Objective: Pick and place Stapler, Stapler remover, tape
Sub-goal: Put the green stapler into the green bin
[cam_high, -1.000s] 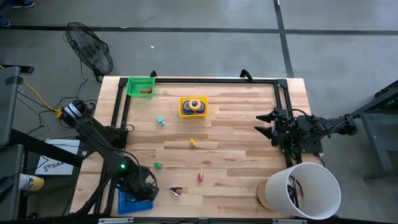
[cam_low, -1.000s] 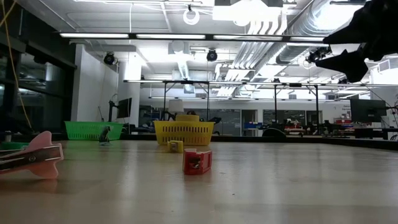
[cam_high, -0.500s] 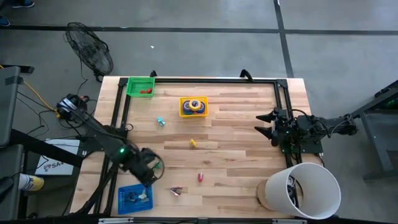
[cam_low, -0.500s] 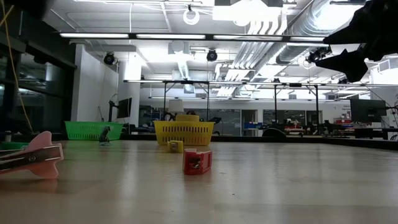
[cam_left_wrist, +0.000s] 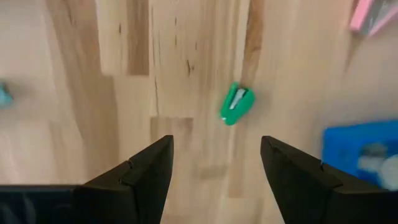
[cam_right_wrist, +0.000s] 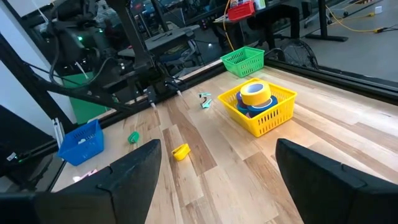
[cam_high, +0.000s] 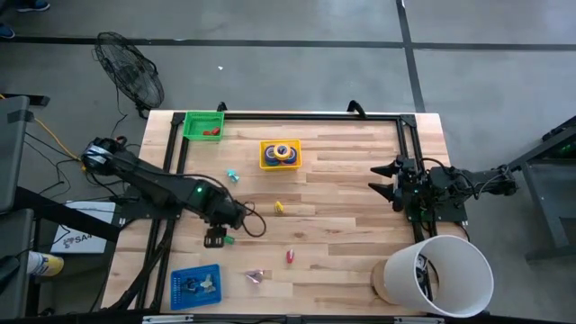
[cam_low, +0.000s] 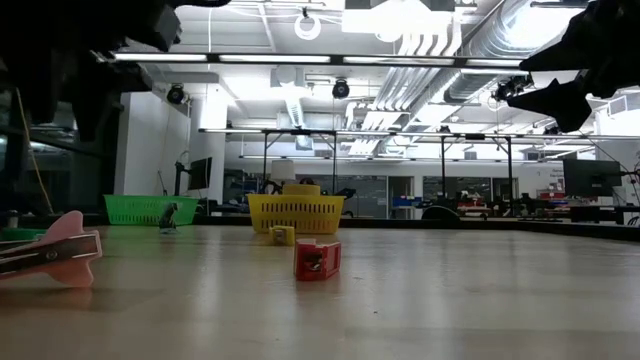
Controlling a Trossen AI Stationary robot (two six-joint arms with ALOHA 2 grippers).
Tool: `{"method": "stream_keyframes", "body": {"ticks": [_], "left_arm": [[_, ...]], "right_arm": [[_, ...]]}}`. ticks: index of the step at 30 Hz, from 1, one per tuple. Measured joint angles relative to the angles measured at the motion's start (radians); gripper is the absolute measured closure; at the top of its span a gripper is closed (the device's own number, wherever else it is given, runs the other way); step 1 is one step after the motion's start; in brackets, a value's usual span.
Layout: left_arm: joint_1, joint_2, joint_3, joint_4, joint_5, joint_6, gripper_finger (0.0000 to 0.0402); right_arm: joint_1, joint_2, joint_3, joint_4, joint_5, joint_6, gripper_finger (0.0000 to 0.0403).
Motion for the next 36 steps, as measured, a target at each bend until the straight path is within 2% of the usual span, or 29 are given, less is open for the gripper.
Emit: {"method": "stream_keyframes", "body": {"ticks": [5, 8, 12, 19, 31, 36], "left_arm": [[0.039, 0.044, -0.023, 0.027, 0.027, 0.214, 0.0166], [0.046, 0.060, -0.081, 0.101, 0.074, 0.275, 0.0166], [0.043, 0.062, -0.159, 0.193, 0.092, 0.285, 0.0166], [0.043, 0.062, -0.226, 0.311, 0.142, 0.328, 0.0166], [0.041, 0.062, -0.288, 0.444, 0.144, 0.359, 0.0166], [0.000, 0.068, -0.290, 0.451, 0.143, 0.389, 0.0166]], "right_arm": [[0.000, 0.000, 0.000, 0.000, 0.000, 0.000, 0.0096], [0.000, 0.000, 0.000, 0.000, 0.000, 0.000, 0.0096], [0.000, 0.000, 0.000, 0.000, 0.000, 0.000, 0.0096], [0.000, 0.000, 0.000, 0.000, 0.000, 0.000, 0.0096], [0.000, 0.000, 0.000, 0.000, 0.000, 0.000, 0.0096], [0.000, 0.000, 0.000, 0.000, 0.000, 0.000, 0.0096]]}}
